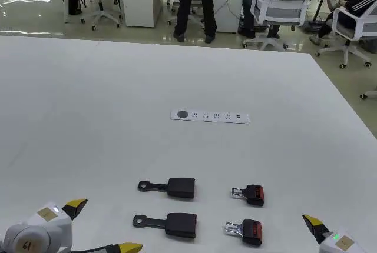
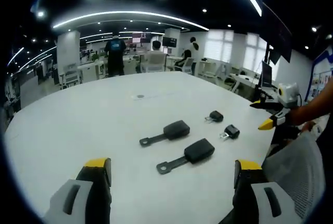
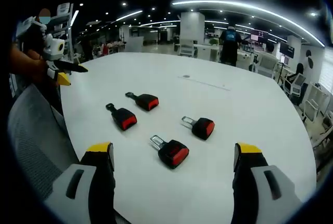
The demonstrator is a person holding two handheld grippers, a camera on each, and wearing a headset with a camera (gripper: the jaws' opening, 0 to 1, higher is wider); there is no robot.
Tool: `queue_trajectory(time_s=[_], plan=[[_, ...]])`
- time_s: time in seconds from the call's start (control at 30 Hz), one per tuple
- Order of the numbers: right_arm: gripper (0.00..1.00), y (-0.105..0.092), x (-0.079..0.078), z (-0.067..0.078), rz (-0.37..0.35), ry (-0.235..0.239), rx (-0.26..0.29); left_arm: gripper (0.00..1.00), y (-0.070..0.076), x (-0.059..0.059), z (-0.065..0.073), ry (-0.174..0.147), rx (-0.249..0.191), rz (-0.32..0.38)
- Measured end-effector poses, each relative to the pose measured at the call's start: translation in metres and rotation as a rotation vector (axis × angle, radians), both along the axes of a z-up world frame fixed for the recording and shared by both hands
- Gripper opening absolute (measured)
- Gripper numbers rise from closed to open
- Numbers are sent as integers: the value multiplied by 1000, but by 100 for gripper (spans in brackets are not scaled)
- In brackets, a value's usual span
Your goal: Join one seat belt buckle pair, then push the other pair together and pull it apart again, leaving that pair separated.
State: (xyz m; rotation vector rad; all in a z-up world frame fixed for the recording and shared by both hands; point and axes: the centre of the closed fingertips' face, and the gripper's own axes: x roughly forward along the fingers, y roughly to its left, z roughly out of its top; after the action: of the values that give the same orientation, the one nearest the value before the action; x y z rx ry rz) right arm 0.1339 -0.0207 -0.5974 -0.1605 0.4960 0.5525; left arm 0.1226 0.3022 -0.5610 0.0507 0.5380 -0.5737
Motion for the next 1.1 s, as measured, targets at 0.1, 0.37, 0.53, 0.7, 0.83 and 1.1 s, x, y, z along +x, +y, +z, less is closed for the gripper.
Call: queue_trajectory(time_s=[0.1, 0.37, 0.53, 0.7, 0.83, 1.1], plan=[[98, 2, -2, -1, 5, 5, -1, 100, -1, -1, 0, 2, 2, -3], [98, 5, -8, -1, 9, 10, 6, 100, -3, -5, 0, 7, 3, -12], [99, 4, -12, -3, 10, 12, 4, 100, -7, -6, 1, 7, 5, -15], [99, 1, -14, -4, 5, 11, 6, 100, -6, -5, 2, 5, 5, -16], [99, 0, -15, -3, -2, 12, 12, 100, -5, -4, 1, 6, 1, -13], [99, -2, -16, -4, -7, 13, 10, 100, -5, -6, 0, 6, -2, -8]])
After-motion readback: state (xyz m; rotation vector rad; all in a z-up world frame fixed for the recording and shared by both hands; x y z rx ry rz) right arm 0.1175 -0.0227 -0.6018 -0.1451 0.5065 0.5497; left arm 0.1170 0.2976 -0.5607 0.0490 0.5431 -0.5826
